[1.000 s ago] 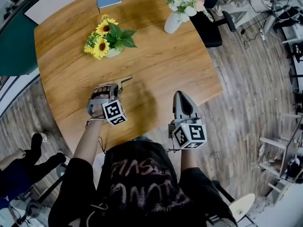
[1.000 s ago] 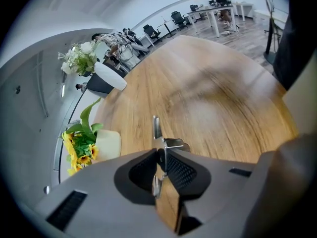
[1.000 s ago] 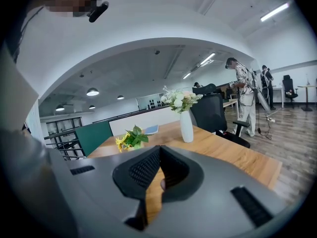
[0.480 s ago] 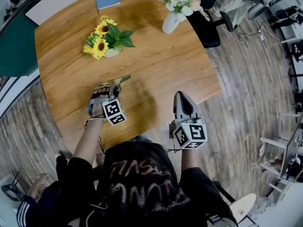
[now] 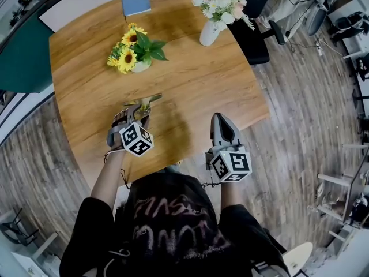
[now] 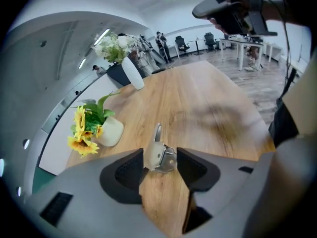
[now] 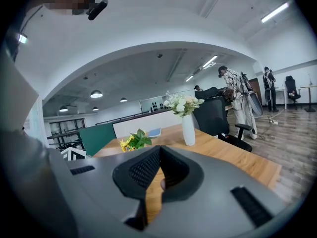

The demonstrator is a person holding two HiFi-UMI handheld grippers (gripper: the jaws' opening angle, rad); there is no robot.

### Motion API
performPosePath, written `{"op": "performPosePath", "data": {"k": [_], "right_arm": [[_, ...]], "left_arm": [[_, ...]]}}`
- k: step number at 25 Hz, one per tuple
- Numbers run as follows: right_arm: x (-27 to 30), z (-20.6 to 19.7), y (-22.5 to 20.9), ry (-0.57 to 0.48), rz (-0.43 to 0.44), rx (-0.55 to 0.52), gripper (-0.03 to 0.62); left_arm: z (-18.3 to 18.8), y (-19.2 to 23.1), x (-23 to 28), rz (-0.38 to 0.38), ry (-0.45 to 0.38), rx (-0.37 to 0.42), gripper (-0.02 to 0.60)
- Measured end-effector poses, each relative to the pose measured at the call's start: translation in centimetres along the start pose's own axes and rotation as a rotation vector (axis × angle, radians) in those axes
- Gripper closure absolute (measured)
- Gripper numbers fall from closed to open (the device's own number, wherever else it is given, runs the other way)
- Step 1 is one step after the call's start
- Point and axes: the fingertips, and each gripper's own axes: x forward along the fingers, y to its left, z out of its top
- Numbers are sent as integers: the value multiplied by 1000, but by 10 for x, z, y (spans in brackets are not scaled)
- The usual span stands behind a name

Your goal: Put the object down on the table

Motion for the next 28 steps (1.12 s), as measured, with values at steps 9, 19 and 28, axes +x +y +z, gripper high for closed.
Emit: {"op": "performPosePath", "data": {"k": [9,19,28], "right_arm": [[-6,7,11,-22,48,-5,589],[-19,21,16,-59,91,-32,589],[-37,23,13,-58,106,-71,589]], "left_arm": [[7,13,-55,90,-112,-209,365],[12,29,-118,228,-220,-381,429],[16,48,-186,384,-367,-541,532]]}}
